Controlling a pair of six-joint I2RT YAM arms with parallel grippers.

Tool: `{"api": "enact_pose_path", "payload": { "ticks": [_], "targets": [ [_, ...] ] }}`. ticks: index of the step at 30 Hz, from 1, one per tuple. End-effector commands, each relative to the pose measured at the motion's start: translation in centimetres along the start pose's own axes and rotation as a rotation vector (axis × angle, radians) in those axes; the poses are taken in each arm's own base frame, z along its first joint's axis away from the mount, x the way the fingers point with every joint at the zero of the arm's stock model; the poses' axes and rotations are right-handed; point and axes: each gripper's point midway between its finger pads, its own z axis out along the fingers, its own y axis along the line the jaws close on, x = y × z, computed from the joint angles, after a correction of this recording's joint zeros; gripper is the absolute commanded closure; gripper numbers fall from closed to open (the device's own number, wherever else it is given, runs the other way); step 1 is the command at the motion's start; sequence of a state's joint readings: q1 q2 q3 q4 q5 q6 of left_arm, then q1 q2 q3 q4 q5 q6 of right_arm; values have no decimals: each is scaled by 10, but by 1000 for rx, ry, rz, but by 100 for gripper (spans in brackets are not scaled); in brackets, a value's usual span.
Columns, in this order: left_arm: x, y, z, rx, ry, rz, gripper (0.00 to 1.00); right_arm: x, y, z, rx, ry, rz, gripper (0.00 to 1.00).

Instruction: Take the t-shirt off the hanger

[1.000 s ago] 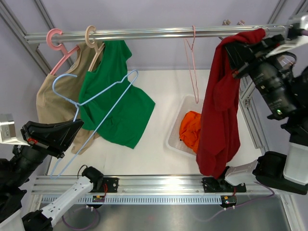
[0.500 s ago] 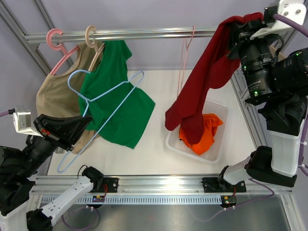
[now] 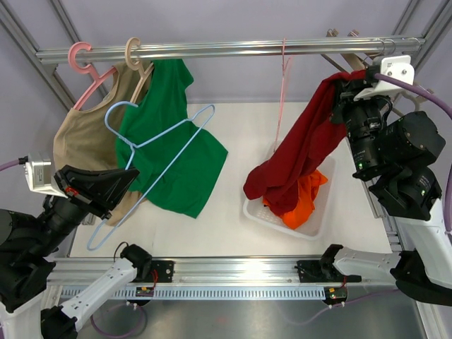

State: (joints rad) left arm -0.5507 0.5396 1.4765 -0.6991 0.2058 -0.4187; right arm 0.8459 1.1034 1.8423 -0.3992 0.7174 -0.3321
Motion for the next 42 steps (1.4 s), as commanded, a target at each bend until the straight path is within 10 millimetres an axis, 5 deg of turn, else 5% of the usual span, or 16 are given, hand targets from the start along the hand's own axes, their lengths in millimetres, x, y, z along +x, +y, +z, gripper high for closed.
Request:
{"api": "enact_pose_path", "payload": {
  "ticks": [1, 5, 8, 11, 16, 21, 23, 24, 30, 32, 39, 42],
  "targets": [
    [-12, -7, 10, 39, -35, 17, 100, -21, -30, -15, 83, -85, 115, 100],
    [-16, -9, 14, 44, -32, 21, 100, 6, -39, -33, 93, -65, 148, 100],
    [-25, -17, 20, 76, -31, 22, 100, 5, -56, -49, 119, -89, 202, 100],
    [-36, -25, 29, 105, -28, 17, 100, -18, -73, -65, 114, -152, 256, 100],
    [-45, -28, 40, 116, -36, 4, 100, -43, -72, -68, 54, -171, 254, 100],
    [-37, -19, 49, 94, -38, -13, 100, 1, -49, -48, 72, -76, 179, 100],
    [-28, -9, 53, 59, -32, -19, 100, 66, -18, -38, 33, 36, 128, 100],
    [-25, -7, 54, 55, -28, -20, 100, 66, -16, -38, 30, 38, 158, 100],
    [-4, 3, 62, 46, 4, -35, 100, 230, 33, -42, 42, 312, 211, 100],
    [2, 7, 66, 37, 16, -34, 100, 259, 34, -50, 100, 349, 315, 100],
    [19, 23, 84, -5, 51, -53, 100, 408, 55, -106, 249, 659, 545, 92],
    [25, 31, 95, -28, 71, -54, 100, 434, 65, -120, 250, 733, 600, 86]
  ]
}}
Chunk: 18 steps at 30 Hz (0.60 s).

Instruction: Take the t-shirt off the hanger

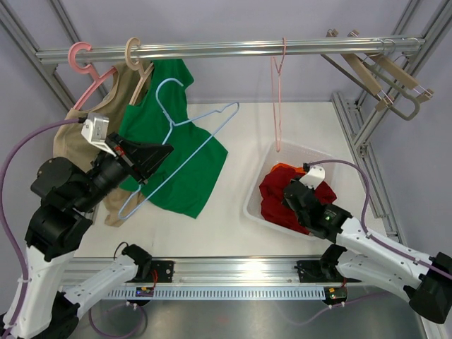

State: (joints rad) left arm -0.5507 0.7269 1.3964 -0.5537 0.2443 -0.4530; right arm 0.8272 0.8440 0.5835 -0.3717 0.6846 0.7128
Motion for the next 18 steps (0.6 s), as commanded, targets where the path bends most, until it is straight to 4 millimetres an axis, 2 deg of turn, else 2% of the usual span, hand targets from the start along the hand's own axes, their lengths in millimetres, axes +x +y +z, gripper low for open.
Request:
{"api": "enact_pose_path", "payload": {
  "ticks": [1, 2, 3, 4, 5, 6, 7, 8, 9, 10, 12, 14, 15, 18],
  "targets": [
    [-12, 7, 21, -17, -47, 6, 100, 15, 5, 4, 6, 41, 237, 81],
    [-9, 12, 30, -30, -29, 2, 100, 14, -3, 2, 30, 39, 216, 75],
    [-8, 15, 35, -40, -24, 0, 100, 4, 0, -3, 19, 23, 213, 49],
    [-8, 18, 40, -50, -22, 0, 100, -3, -1, -8, 11, 12, 168, 31],
    [-3, 26, 51, -72, 0, -6, 100, -15, -2, -19, -18, -7, 160, 16],
    [-6, 27, 56, -79, -3, -3, 100, -32, 2, -29, -49, -35, 162, 1],
    [-5, 31, 61, -93, 4, -4, 100, -46, -2, -44, -81, -64, 137, 1],
    [-7, 36, 67, -114, 3, 0, 100, -52, -1, -53, -114, -65, 124, 0],
    [-5, 41, 78, -127, 15, 1, 100, -68, 2, -66, -147, -88, 129, 1],
    [-7, 43, 84, -129, 10, 7, 100, -72, -6, -78, -156, -87, 97, 1],
    [-5, 48, 103, -130, 26, 5, 100, -84, -4, -96, -208, -83, 80, 1],
    [-7, 44, 118, -89, 25, 2, 100, -82, -8, -109, -243, -56, 42, 1],
    [-8, 44, 131, -71, 18, -4, 100, -86, -9, -115, -257, -60, 38, 1],
    [-12, 41, 150, -33, 7, -3, 100, -83, -9, -122, -297, -55, 37, 1]
  ]
}}
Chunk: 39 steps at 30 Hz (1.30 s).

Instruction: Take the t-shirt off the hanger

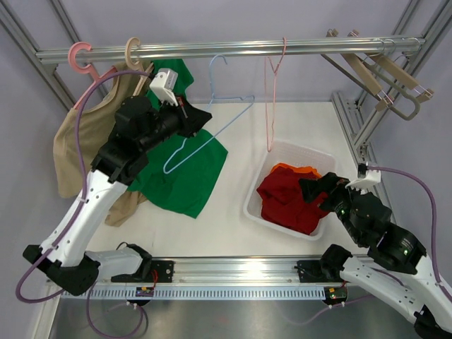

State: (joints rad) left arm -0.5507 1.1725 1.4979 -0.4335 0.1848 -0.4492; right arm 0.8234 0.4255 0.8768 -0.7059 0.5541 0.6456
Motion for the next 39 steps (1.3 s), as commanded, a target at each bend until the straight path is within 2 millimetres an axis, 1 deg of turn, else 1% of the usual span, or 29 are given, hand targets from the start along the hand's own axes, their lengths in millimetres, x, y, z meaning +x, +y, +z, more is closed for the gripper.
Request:
{"api": "enact_pose_path", "payload": {
  "ticks": [1, 2, 3, 4, 5, 6, 7, 8, 10, 11, 13, 15, 17, 18, 20, 24, 25, 26, 28, 30, 31, 32, 33, 34, 35, 37, 38, 39],
  "targets": [
    [-57, -34, 12, 135, -177, 38, 100, 20, -9, -9, -28, 85, -96, 0],
    [-57, -40, 17, 164, -174, 42, 100, 23, -5, -9, -56, 93, -97, 0],
    [-58, -46, 21, 185, -179, 48, 100, 29, -5, -7, -65, 105, -105, 1],
    [-55, -45, 32, 184, -174, 54, 100, 31, -4, -6, -71, 112, -120, 1],
    [-61, -49, 35, 186, -186, 61, 100, 32, -5, -5, -66, 115, -131, 0],
    [-61, -53, 40, 193, -184, 66, 100, 31, -6, -4, -60, 114, -150, 0],
    [-56, -49, 54, 182, -166, 70, 100, 30, -6, -4, -57, 113, -158, 0],
    [-66, -52, 55, 185, -187, 74, 100, 28, -4, -4, -62, 109, -159, 1],
    [-67, -49, 68, 172, -182, 75, 100, 25, 2, -4, -91, 98, -154, 1],
    [-69, -45, 80, 156, -181, 76, 100, 27, 5, -5, -107, 105, -151, 0],
    [-67, -40, 91, 135, -171, 77, 100, 26, 8, -5, -123, 99, -141, 1],
    [-64, -31, 105, 100, -170, 78, 100, 26, 9, -5, -129, 101, -146, 1],
    [-63, -21, 113, 58, -171, 84, 100, 26, 8, -6, -125, 101, -149, 1],
    [-58, -14, 120, 35, -160, 88, 100, 24, 9, -7, -129, 97, -146, 1],
    [-56, -9, 125, 20, -151, 101, 100, 23, 10, -7, -135, 95, -145, 0],
    [-39, 3, 132, -25, -121, 123, 100, 22, 15, -7, -154, 93, -137, 1],
    [-37, 5, 131, -31, -119, 127, 100, 20, 18, -7, -162, 89, -133, 0],
    [-27, 10, 133, -41, -99, 126, 100, 20, 19, -7, -169, 90, -132, 0],
    [-21, 12, 133, -39, -96, 128, 100, 15, 22, -7, -175, 76, -124, 1],
    [-12, 16, 128, -46, -84, 124, 100, 9, 26, -9, -187, 57, -115, 1],
    [-11, 16, 127, -43, -91, 123, 93, 5, 29, -9, -197, 44, -112, 0],
    [-15, 14, 120, -36, -103, 124, 86, 3, 31, -9, -205, 40, -111, 1],
    [-9, 16, 119, -39, -92, 126, 80, 0, 33, -10, -210, 35, -111, 1],
    [-9, 16, 116, -38, -95, 132, 74, -1, 35, -10, -214, 34, -113, 1],
    [-10, 15, 114, -34, -97, 136, 63, -2, 37, -10, -219, 34, -113, 1],
    [-17, 10, 103, -26, -114, 148, 53, -7, 41, -11, -230, 25, -115, 0],
    [-20, 7, 99, -18, -121, 152, 46, -11, 44, -13, -243, 17, -110, 0],
    [-27, 2, 88, -9, -140, 161, 42, -14, 46, -14, -248, 12, -107, 1]
  ]
}}
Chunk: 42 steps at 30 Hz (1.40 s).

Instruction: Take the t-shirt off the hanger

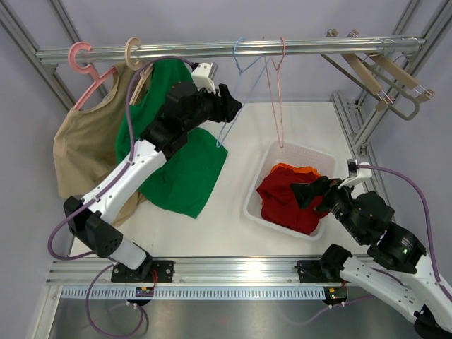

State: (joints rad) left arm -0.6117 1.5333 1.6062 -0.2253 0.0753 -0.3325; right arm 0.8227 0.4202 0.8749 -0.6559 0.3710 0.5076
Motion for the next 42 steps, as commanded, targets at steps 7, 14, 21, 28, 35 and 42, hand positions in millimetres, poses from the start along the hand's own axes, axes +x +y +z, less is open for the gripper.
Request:
{"api": "enact_pose_path", "payload": {
  "ticks": [7, 14, 21, 28, 35, 42],
  "targets": [
    [-81, -15, -100, -42, -160, 139, 33, -54, 33, -20, -132, -127, -8, 1],
    [-99, 61, -168, -336, -141, 133, 36, -63, 68, -18, -278, -121, -4, 0],
    [-126, 117, -180, -495, -131, 143, 37, -63, 90, -11, -355, -88, -7, 1],
    [-128, 162, -173, -544, -100, 89, 43, -59, 100, -12, -400, -54, -2, 0],
    [-110, 178, -161, -558, -36, 104, 44, -59, 103, -11, -413, -50, -1, 1],
    [-112, 190, -140, -547, -16, 111, 54, -60, 110, -14, -442, -37, 6, 1]
  ]
}}
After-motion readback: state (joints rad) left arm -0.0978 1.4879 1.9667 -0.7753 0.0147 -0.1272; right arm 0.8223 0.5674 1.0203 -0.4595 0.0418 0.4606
